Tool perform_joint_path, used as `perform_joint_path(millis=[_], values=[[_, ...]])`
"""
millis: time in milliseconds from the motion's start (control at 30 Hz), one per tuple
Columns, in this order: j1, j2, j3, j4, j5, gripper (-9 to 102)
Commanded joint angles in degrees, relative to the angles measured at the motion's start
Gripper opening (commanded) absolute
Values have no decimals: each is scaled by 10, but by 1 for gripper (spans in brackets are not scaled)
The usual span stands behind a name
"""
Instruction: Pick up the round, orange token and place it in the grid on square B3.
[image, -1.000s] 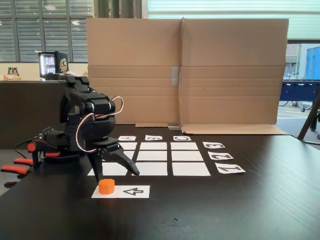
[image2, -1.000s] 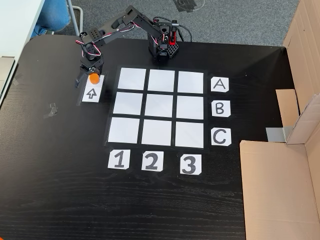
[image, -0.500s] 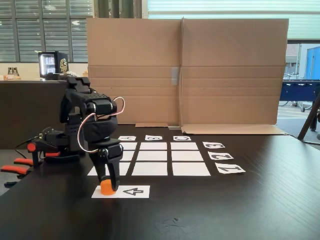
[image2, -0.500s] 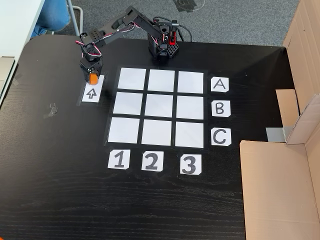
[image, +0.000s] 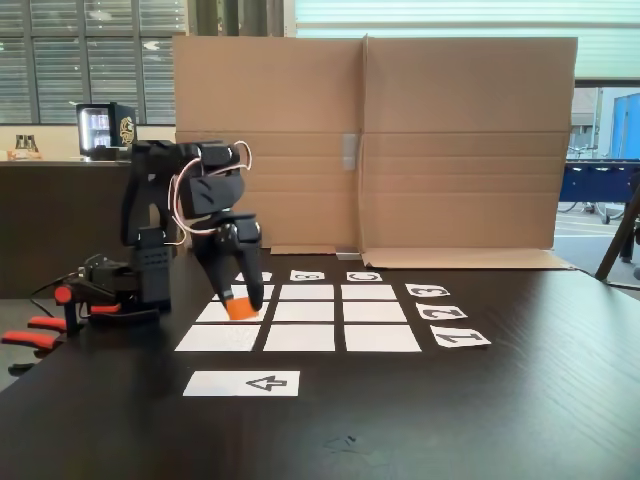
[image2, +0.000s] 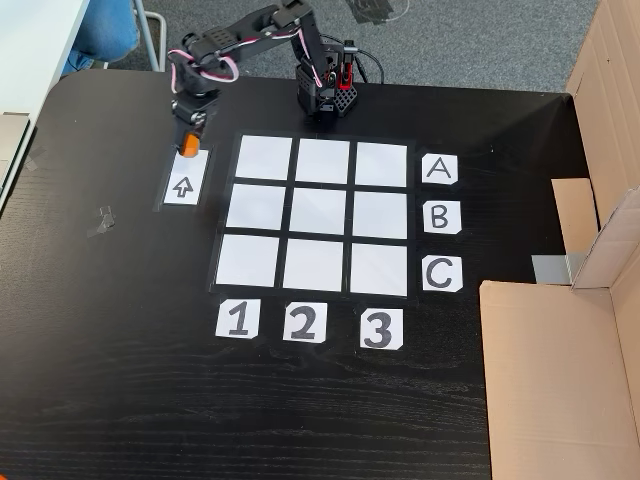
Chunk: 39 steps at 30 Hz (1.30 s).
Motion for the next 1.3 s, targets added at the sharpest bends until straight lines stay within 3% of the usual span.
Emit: perform_joint_path(millis=[0,400,733,1267], values=[[-50,105,32,4,-7,-1],[-336,235,68,57,49,-1],[-570,193,95,54,149,-1],[-662,-5,104,-6,221,-1]])
